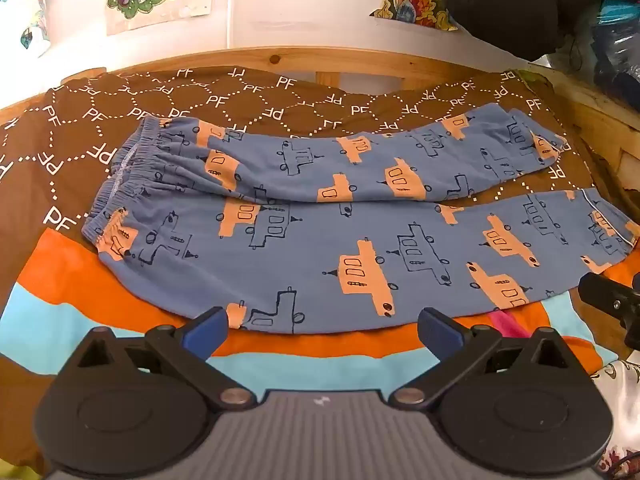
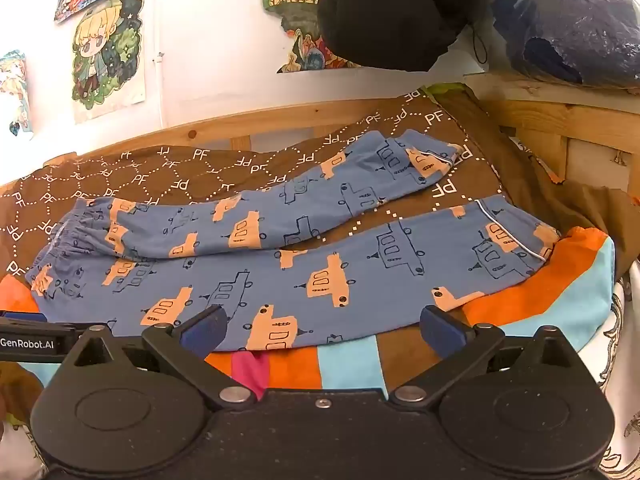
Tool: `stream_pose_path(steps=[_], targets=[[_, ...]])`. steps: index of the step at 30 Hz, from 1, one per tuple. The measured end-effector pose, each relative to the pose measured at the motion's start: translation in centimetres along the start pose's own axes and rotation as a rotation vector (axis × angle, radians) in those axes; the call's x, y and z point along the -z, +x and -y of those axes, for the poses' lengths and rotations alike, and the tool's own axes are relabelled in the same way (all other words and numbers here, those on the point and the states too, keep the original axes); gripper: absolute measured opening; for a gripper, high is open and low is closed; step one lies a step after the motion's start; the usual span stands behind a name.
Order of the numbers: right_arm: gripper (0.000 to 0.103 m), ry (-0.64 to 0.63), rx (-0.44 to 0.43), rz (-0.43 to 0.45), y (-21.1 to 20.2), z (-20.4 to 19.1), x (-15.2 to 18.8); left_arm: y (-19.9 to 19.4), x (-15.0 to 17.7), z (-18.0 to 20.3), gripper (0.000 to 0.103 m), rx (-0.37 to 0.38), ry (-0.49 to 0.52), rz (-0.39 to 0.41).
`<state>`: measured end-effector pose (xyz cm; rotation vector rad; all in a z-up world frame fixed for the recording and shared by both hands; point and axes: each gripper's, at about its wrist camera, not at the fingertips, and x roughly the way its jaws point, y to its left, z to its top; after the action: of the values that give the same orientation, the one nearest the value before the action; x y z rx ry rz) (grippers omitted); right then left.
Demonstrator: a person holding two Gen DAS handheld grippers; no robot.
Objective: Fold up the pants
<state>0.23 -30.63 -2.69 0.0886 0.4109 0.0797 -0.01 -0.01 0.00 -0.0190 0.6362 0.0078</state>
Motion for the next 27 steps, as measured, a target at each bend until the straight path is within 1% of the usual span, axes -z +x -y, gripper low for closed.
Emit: stream_pose_path(steps=[27], targets=[[0.102,0.006,-0.004,0.002,-0.12,0.11,0.0,-0.22,-0.07,-0.32,0.103,-0.003,0.002,-0.001]])
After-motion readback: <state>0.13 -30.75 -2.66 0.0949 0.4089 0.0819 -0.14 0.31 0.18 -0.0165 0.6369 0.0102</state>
